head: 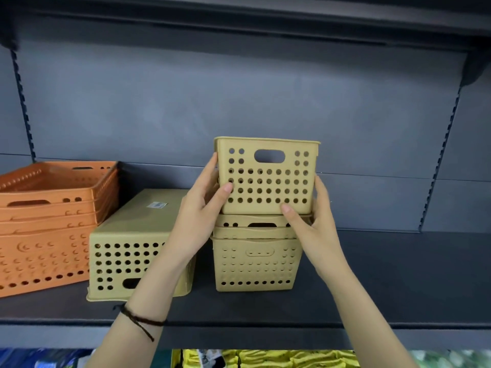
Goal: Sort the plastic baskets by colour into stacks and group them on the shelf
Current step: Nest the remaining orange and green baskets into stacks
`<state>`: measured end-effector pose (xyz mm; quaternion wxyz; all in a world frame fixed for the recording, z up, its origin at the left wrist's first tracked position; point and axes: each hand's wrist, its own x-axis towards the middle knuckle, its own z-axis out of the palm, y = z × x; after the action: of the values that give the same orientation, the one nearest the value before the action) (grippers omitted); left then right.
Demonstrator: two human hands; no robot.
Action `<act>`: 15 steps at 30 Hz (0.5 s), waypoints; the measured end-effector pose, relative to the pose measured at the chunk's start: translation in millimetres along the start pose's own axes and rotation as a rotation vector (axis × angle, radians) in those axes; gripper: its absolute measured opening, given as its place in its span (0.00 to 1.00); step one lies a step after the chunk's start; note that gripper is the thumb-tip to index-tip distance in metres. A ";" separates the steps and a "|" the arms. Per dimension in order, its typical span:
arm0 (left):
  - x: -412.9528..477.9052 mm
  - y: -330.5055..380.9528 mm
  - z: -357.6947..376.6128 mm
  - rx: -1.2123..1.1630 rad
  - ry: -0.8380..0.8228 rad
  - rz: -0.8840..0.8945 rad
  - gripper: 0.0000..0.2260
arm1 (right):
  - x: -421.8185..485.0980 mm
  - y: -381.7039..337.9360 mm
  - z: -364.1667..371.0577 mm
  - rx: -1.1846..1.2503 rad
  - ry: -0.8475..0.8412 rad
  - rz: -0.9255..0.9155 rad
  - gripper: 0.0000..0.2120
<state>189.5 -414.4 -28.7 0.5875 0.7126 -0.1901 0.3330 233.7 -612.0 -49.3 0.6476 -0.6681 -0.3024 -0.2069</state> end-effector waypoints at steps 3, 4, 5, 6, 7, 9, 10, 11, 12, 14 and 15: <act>0.3 0.3 -1.2 0.029 -0.014 0.002 0.25 | 2.3 -0.4 0.4 0.058 0.009 0.037 0.32; -1.2 0.9 -1.1 0.036 -0.017 0.017 0.25 | 1.3 0.0 0.1 0.061 0.009 0.035 0.32; -3.7 1.7 -0.9 0.041 -0.013 0.039 0.26 | -0.3 0.4 -0.4 0.052 0.009 0.025 0.32; -6.0 2.6 -0.2 0.044 -0.006 0.068 0.26 | -1.2 -0.2 -1.3 0.042 0.012 0.013 0.32; -8.2 3.5 0.0 0.042 -0.004 0.101 0.27 | -1.3 -1.4 -1.8 0.031 0.016 0.001 0.32; -9.7 2.7 0.7 0.041 -0.026 0.130 0.26 | 0.2 -3.2 -2.1 0.013 0.015 -0.009 0.31; -9.0 1.4 1.3 0.045 -0.036 0.118 0.25 | 1.6 -2.0 -2.4 0.002 0.014 -0.010 0.31; -8.5 0.0 1.9 0.052 -0.035 0.095 0.25 | 2.9 -0.3 -2.7 -0.007 0.012 -0.010 0.31; -8.4 -2.5 2.2 0.057 -0.023 0.070 0.25 | 3.8 0.7 -2.5 -0.011 0.007 -0.008 0.30; -11.5 -8.5 0.8 0.051 0.019 0.026 0.25 | 4.1 3.6 -1.9 -0.010 -0.022 0.007 0.28; -14.5 -10.8 -0.6 0.045 0.039 0.009 0.25 | 3.5 5.6 -2.1 -0.013 -0.038 0.017 0.26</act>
<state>186.3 -413.0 -46.4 0.5732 0.7183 -0.1744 0.3537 240.3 -613.5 -50.9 0.6391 -0.6787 -0.3076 -0.1907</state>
